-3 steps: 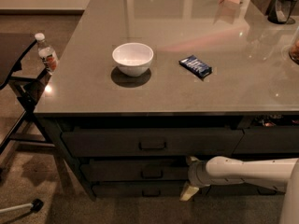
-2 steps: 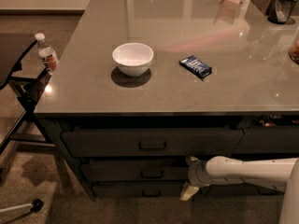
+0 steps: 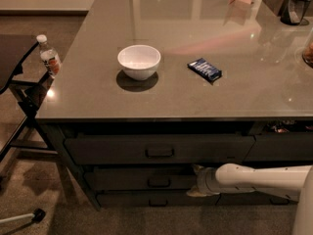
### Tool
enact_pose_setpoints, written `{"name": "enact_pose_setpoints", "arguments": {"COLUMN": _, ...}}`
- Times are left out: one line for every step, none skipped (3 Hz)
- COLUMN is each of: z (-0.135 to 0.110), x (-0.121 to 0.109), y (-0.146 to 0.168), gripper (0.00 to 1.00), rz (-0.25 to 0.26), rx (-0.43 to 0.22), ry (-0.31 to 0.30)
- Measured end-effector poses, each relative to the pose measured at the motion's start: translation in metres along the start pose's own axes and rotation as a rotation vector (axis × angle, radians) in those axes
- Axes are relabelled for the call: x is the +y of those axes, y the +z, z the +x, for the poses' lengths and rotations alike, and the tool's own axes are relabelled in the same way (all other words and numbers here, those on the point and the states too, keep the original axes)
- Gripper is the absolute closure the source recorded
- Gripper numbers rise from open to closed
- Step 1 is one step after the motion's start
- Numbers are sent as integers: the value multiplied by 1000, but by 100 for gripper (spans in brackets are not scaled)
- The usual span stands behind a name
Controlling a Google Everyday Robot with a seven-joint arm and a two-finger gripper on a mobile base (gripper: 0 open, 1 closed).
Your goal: Open middle drawer
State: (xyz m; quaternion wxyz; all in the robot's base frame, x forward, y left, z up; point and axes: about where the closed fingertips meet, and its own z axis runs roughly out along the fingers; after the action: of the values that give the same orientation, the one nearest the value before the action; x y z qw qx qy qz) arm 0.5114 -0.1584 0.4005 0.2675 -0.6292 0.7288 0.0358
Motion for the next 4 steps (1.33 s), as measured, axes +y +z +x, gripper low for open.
{"name": "enact_pose_setpoints", "arguments": {"z": 0, "x": 0, "y": 0, "gripper": 64, "rz": 0, "rx": 0, "ry": 0}}
{"name": "enact_pose_setpoints", "arguments": {"z": 0, "x": 0, "y": 0, "gripper": 87, "rz": 0, "rx": 0, "ry": 0}}
{"name": "enact_pose_setpoints", "arguments": {"z": 0, "x": -3, "y": 0, "gripper": 100, "rz": 0, "rx": 0, "ry": 0}}
{"name": "enact_pose_setpoints", "arguments": {"z": -1, "x": -7, "y": -1, "gripper": 100, "rz": 0, "rx": 0, "ry": 0}}
